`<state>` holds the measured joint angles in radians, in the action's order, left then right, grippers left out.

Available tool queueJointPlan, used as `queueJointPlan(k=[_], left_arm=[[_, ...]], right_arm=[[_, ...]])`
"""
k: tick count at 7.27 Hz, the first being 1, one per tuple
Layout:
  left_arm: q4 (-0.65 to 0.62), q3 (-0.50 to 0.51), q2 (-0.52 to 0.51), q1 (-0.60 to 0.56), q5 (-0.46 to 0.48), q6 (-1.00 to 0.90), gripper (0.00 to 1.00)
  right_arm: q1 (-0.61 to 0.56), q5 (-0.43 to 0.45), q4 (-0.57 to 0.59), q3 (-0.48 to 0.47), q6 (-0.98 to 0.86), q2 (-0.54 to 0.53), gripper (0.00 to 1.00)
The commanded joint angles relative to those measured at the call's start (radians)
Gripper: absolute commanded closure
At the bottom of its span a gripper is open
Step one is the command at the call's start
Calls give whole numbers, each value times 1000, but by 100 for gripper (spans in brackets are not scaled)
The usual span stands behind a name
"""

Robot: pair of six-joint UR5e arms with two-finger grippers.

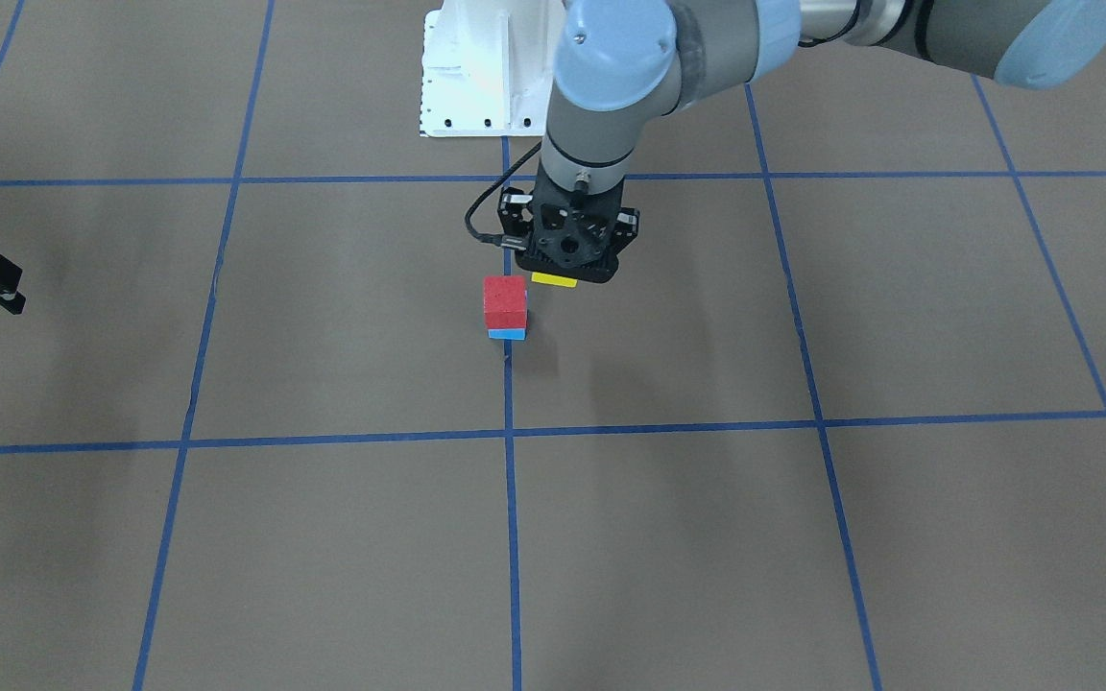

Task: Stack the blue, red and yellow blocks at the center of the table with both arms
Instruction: 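Carry the yellow cube with the left gripper above the red block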

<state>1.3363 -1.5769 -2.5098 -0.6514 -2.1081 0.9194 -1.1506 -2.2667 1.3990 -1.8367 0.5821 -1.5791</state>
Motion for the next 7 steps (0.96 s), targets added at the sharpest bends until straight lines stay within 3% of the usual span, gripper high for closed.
queueJointPlan(k=[1, 7], left_arm=[[42, 157, -90, 16, 22, 1, 100], [81, 175, -78, 76, 51, 159, 100]], right_arm=[[-47, -79, 0, 48, -57, -4, 0], [-46, -83, 0, 50, -53, -4, 0]])
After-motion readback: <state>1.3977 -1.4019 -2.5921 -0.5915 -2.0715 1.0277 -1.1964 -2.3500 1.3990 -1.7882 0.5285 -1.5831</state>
